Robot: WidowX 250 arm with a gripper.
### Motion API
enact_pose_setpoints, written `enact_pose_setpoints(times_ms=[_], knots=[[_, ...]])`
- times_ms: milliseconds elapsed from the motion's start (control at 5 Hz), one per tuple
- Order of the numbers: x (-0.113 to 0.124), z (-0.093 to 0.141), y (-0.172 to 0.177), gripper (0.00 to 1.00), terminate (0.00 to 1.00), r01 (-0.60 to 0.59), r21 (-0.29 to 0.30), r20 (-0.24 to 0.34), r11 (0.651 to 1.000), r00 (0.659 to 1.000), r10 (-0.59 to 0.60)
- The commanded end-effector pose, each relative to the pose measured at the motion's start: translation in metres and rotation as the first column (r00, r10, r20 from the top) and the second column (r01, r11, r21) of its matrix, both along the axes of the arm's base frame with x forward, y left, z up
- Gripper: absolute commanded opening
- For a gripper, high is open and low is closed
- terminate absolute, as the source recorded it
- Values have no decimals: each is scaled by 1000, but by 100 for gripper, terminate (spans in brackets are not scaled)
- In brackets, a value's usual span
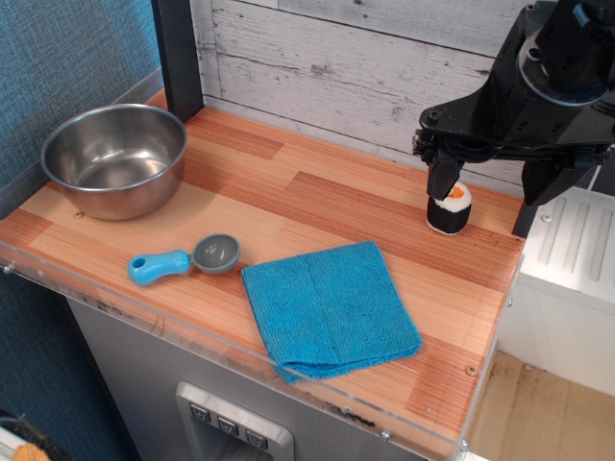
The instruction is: Place the white and black vegetable on the blue cloth.
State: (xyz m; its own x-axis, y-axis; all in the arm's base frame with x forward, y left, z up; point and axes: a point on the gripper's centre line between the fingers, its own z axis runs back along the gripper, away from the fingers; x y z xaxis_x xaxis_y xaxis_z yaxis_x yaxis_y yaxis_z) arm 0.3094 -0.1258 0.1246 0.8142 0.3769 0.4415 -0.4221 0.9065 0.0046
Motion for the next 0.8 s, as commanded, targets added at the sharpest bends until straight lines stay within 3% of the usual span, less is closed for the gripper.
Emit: enact_pose_setpoints(times_ms=[0,200,400,600], knots=[[0,0,0,100,0,0,0,0,1000,1000,0],[12,-3,11,100,0,-10,-35,26,999,1000,11],[23,-9,21,100,0,-36,-8,73,999,997,37],[37,-20,30,100,0,-24,-27,89,999,996,26]])
